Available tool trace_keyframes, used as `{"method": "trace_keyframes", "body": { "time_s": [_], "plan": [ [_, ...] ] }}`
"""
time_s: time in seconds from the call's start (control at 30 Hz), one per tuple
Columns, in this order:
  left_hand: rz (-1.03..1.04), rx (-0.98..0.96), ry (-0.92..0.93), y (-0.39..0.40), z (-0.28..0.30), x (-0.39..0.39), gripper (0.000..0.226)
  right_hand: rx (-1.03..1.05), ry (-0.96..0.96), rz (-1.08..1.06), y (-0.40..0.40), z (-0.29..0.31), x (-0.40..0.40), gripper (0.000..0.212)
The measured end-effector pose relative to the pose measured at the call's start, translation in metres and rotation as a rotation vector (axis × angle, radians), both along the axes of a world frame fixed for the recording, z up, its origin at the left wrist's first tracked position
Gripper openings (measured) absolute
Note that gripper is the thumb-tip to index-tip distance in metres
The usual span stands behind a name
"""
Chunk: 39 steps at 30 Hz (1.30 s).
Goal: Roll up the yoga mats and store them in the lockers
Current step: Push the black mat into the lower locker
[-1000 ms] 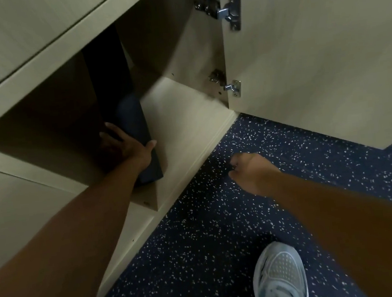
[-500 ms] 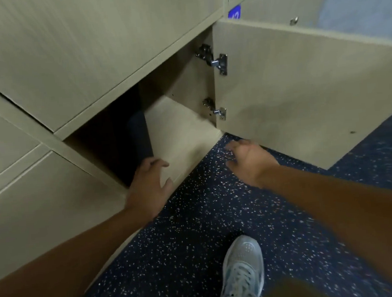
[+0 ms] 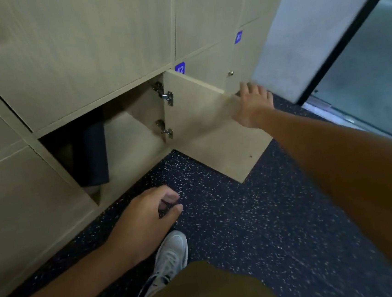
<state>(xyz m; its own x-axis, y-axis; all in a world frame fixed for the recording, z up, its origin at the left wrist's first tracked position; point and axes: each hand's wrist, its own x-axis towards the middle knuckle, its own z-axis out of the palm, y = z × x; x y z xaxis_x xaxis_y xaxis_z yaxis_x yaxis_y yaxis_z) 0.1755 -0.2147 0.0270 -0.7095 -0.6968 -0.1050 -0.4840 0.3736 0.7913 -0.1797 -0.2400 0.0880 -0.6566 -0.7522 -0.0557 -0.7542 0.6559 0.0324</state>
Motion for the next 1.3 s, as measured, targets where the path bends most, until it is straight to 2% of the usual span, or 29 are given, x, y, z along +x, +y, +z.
{"method": "trace_keyframes", "body": {
  "time_s": [0.1,0.3,0.5,0.63,0.77,0.87,1.0,1.1,1.2,1.3],
  "plan": [
    [-0.005,0.055,0.009,0.019,0.007,0.000,0.005,0.164,-0.104,-0.101,0.017,-0.011,-0.015,0.100],
    [-0.030,0.061,-0.058,0.033,0.015,0.004,0.006,0.089,-0.113,-0.041,0.030,-0.023,-0.015,0.091],
    [-0.015,0.049,-0.075,0.041,0.037,0.020,0.011,0.132,-0.151,-0.007,0.047,-0.023,0.020,0.100],
    [0.023,0.006,-0.107,0.049,0.056,0.055,0.014,0.162,-0.184,0.030,0.051,-0.016,0.057,0.093],
    [0.007,-0.094,-0.285,0.051,0.074,0.111,0.031,0.156,-0.256,0.079,0.050,-0.012,0.105,0.080],
    [0.008,-0.170,-0.424,0.047,0.090,0.154,0.038,0.151,-0.362,0.121,0.046,-0.010,0.147,0.087],
    [0.160,-0.197,-0.364,0.035,0.110,0.197,0.030,0.082,-0.549,0.153,0.031,-0.011,0.215,0.102],
    [0.189,-0.153,-0.377,0.025,0.107,0.216,0.030,-0.120,-0.803,0.094,0.009,-0.026,0.263,0.111],
    [0.173,-0.081,-0.431,0.015,0.097,0.218,0.034,-0.387,-1.108,-0.044,-0.008,-0.045,0.302,0.106],
    [0.219,-0.112,-0.460,0.008,0.088,0.213,0.043,-0.505,-1.241,-0.097,-0.028,-0.058,0.320,0.098]
  ]
}}
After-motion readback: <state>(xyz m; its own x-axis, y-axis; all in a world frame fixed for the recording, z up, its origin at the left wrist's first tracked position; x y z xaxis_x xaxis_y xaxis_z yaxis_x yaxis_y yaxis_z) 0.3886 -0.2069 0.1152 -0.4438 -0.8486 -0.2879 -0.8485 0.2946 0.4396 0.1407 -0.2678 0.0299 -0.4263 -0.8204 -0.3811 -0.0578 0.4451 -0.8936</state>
